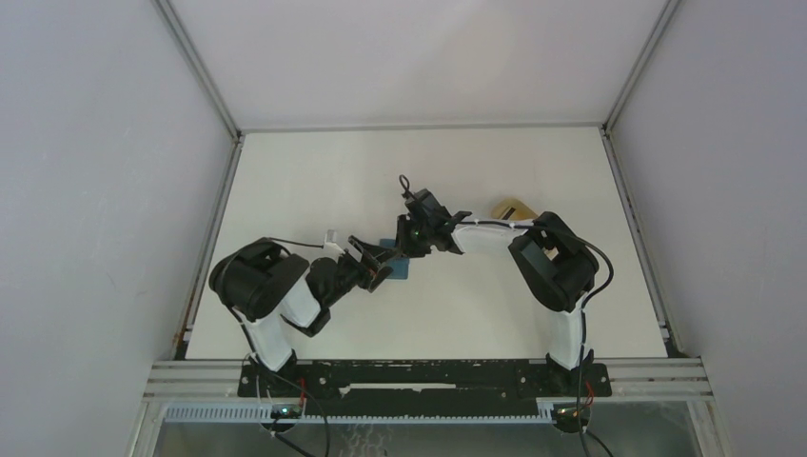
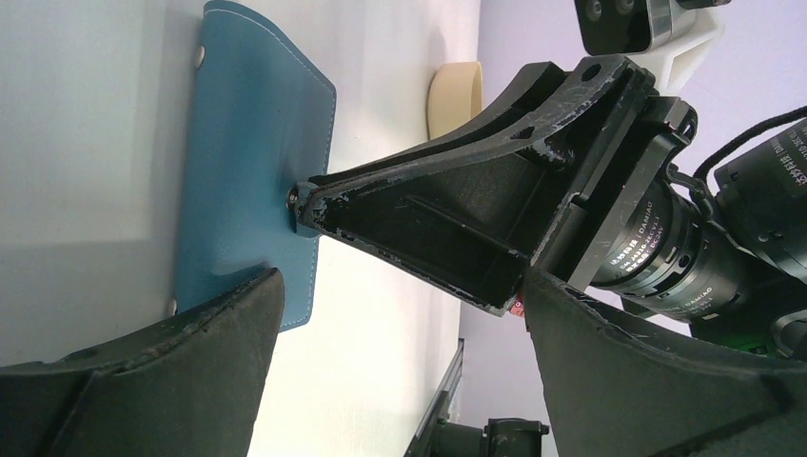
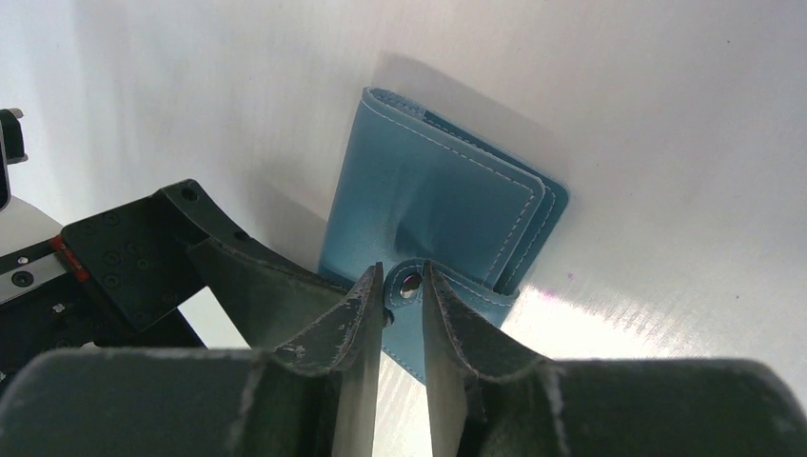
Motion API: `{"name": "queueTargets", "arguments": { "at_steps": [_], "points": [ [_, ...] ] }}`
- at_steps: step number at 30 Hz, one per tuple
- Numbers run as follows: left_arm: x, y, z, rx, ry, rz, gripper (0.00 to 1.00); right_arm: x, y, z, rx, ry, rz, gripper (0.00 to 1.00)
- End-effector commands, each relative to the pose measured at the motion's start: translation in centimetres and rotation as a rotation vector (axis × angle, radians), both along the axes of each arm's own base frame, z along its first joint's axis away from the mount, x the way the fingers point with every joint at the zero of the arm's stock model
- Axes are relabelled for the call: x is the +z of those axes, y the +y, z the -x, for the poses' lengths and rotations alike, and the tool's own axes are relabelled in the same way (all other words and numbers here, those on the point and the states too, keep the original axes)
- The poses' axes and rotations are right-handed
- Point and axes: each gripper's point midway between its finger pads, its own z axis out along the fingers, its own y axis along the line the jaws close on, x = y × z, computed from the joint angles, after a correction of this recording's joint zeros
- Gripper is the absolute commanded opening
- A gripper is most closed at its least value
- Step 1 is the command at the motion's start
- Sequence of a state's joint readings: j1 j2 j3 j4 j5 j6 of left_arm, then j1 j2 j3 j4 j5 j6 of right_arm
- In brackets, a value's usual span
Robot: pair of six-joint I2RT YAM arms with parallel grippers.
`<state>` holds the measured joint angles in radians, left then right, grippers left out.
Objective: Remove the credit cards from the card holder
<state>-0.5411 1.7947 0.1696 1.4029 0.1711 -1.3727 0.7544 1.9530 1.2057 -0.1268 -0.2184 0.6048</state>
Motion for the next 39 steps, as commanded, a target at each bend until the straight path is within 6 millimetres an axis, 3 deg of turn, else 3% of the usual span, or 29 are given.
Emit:
{"name": "queueTargets", "arguments": {
  "at_steps": [1, 16, 29, 39],
  "points": [
    [-1.1, -0.1, 0.4, -0.015, 0.027, -0.024, 1.0, 1.6, 1.3, -0.7, 0.002, -0.046, -0.034, 0.3],
    [-1.1, -0.3, 0.4, -0.028, 0.028, -0.019, 1.0, 2.3, 0.9, -1.0, -0.016, -0.079, -0.014, 0.0],
    [-1.3, -0.4, 0.4, -0.033, 0.033, -0.02, 1.0, 4.4, 1.1, -2.0, -0.014, -0.172, 0.075, 0.0],
    [-1.3, -0.4, 0.4, -0.03, 0.034, -0.017, 1.0, 3.5, 1.5, -1.8, -0.003, -0.167, 0.093, 0.0]
  ]
}}
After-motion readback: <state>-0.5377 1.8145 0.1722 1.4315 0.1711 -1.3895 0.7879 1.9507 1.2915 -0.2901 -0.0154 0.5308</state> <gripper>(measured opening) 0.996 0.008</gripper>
